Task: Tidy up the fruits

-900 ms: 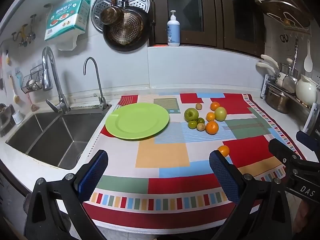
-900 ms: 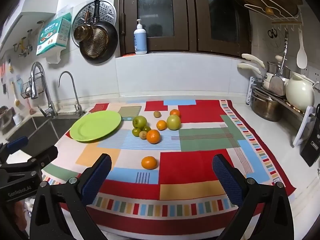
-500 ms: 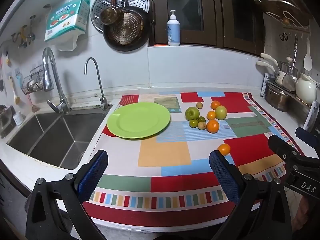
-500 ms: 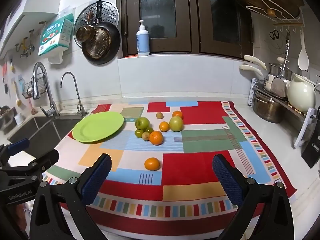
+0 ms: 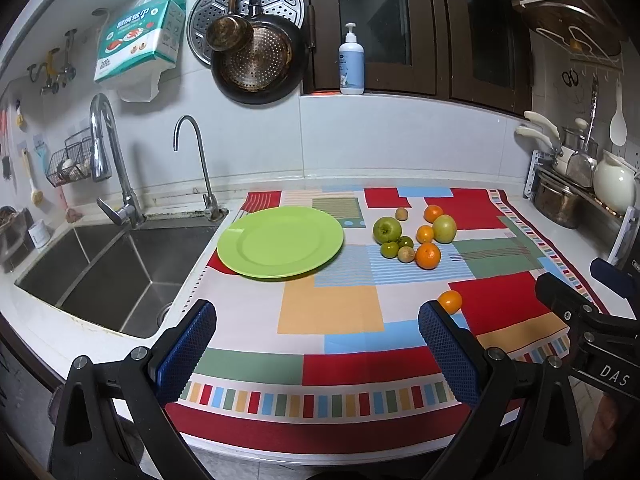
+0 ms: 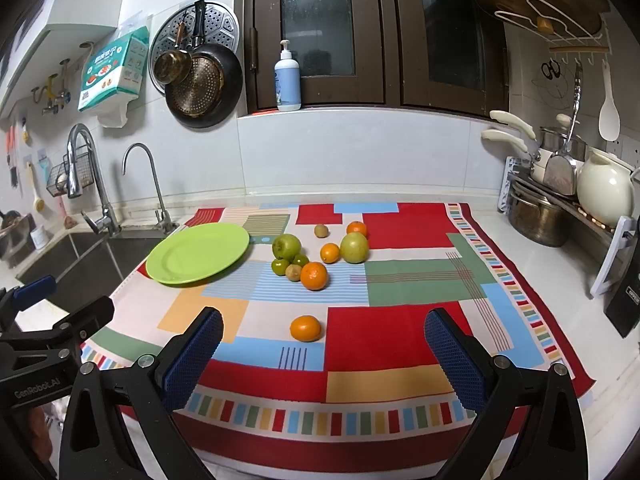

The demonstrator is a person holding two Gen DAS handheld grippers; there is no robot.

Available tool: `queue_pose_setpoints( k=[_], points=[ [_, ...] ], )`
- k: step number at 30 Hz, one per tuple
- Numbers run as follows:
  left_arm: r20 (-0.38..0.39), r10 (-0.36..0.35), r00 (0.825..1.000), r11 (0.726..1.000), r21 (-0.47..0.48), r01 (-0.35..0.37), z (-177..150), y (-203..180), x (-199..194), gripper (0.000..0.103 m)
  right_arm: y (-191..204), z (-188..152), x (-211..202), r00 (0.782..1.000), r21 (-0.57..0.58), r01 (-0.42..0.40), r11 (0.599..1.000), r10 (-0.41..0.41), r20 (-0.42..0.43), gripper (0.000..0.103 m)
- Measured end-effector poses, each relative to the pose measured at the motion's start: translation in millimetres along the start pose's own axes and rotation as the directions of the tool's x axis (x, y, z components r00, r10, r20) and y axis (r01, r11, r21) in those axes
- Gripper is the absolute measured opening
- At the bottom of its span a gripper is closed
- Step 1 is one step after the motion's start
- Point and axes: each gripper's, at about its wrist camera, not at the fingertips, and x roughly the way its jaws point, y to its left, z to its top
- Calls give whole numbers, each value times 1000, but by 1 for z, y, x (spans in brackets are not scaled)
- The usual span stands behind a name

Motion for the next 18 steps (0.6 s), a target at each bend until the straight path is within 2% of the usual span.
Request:
queue_pose_setpoints(
  k=[18],
  points=[
    [5, 9, 1000, 1000, -3, -9, 3, 0, -1, 103, 2, 1, 2, 1000, -1, -4, 1000, 4, 5, 102]
  ],
)
